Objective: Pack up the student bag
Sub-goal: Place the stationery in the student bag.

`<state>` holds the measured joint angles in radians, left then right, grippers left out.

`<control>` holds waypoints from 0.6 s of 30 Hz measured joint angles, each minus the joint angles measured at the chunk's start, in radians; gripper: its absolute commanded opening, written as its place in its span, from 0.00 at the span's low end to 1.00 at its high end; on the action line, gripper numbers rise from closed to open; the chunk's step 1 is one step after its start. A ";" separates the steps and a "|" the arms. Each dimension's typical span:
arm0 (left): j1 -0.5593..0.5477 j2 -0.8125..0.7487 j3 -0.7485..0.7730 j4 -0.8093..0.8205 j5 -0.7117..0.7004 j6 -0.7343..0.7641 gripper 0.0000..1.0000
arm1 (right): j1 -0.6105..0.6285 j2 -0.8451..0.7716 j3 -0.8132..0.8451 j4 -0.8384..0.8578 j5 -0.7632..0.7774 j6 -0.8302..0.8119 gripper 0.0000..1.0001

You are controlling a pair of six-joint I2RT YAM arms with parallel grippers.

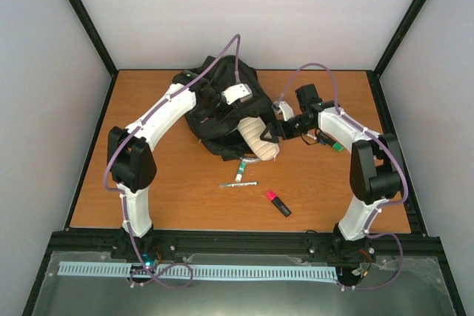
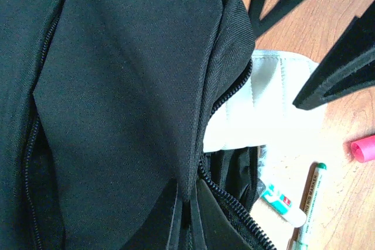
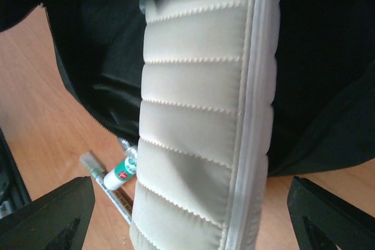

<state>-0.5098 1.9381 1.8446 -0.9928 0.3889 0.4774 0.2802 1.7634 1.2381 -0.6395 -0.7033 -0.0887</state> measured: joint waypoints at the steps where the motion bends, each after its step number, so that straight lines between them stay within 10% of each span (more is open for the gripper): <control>1: 0.000 0.000 0.000 -0.002 0.002 0.003 0.01 | 0.000 0.003 0.018 -0.012 0.015 -0.017 0.94; 7: 0.000 -0.004 0.000 -0.015 0.018 0.026 0.01 | -0.011 0.000 0.088 -0.071 0.073 -0.130 0.90; 18: 0.000 -0.013 0.000 -0.038 0.042 0.035 0.01 | 0.002 -0.162 0.034 -0.184 0.092 -0.449 0.26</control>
<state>-0.5098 1.9251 1.8446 -1.0306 0.4305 0.5121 0.2817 1.6012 1.2724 -0.8238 -0.6113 -0.5381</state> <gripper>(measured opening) 0.041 0.459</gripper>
